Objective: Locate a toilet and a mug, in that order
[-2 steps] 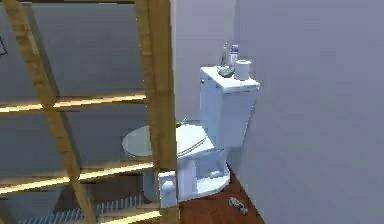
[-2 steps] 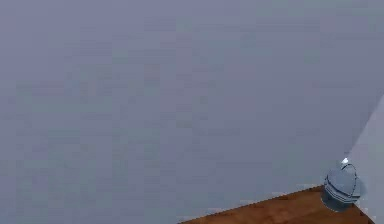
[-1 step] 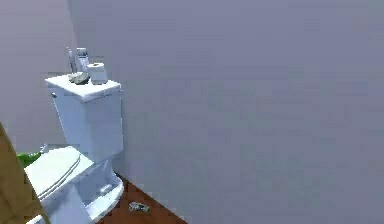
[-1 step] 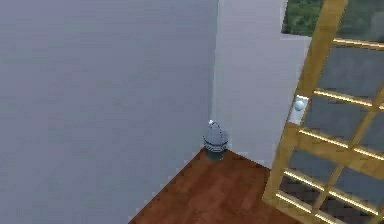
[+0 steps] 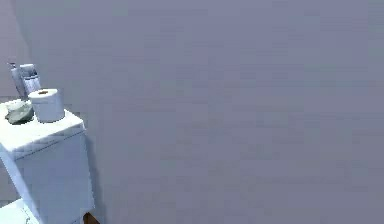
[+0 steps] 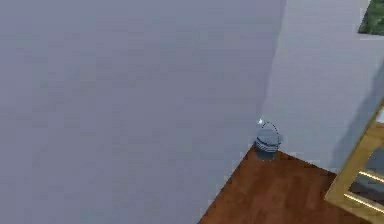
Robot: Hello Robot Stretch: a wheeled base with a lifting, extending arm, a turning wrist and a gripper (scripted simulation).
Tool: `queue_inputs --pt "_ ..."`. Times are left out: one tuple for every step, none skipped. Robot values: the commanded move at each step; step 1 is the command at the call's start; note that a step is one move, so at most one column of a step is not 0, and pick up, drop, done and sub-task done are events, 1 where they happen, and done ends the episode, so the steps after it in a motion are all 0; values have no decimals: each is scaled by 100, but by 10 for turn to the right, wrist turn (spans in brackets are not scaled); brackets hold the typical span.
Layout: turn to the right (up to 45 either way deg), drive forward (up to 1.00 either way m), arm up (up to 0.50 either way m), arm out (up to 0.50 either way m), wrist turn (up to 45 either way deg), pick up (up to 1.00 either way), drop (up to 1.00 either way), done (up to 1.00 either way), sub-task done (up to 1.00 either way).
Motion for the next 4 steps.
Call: queue_inputs --pt "-450 0 0 0 0 0 0 0 0" --pt "-120 0 0 0 0 0 0 0 0" --pt "0 0 0 0 0 0 0 0 100" --pt "-450 0 0 0 0 0 0 0 0"
